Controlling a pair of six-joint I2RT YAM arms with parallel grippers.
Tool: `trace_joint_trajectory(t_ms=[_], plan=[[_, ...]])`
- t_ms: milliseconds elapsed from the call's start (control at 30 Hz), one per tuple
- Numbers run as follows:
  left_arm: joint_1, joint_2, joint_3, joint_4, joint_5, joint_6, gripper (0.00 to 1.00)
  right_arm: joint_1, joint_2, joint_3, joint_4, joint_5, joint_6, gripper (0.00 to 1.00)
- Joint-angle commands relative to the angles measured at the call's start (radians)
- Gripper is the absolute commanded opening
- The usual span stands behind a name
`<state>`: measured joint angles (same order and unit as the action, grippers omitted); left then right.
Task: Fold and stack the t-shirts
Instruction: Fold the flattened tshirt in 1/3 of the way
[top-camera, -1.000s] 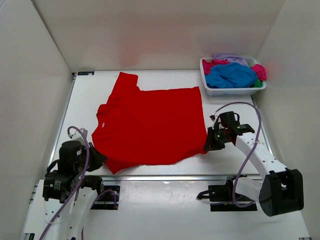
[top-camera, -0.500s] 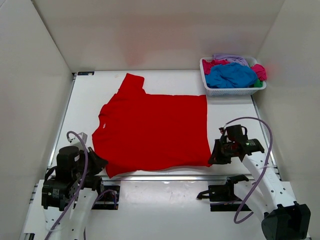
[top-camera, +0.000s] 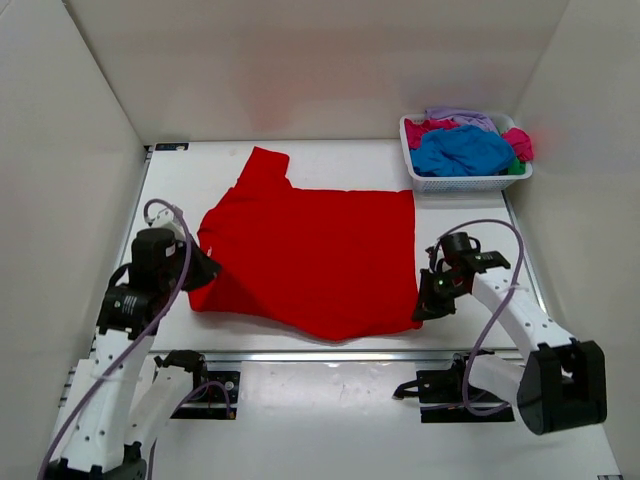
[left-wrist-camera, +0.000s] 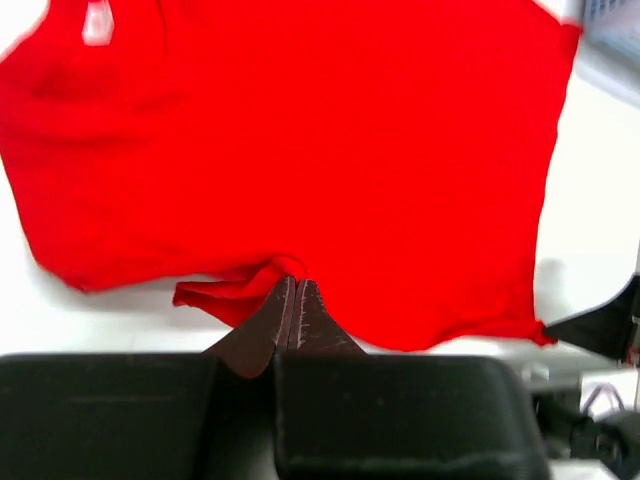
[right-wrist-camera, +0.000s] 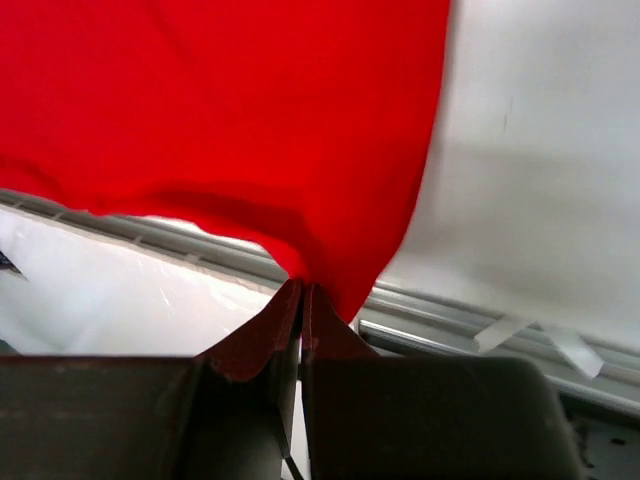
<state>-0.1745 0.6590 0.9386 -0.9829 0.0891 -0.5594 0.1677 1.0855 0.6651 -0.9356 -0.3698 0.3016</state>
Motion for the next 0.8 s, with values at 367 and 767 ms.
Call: trace_joint_trajectory(t_ms=[367, 767], plan=[[-0.031, 0.286, 0.154, 0.242, -0.181, 0.046, 0.00, -0.072, 0.272, 0.264, 0.078, -0.018, -0.157, 0.00], [0.046, 0.413, 0.111, 0.394, -0.160, 0.098, 0.00, -0.094, 0.369, 0.318, 0.168, -0.021, -0.199, 0.00]])
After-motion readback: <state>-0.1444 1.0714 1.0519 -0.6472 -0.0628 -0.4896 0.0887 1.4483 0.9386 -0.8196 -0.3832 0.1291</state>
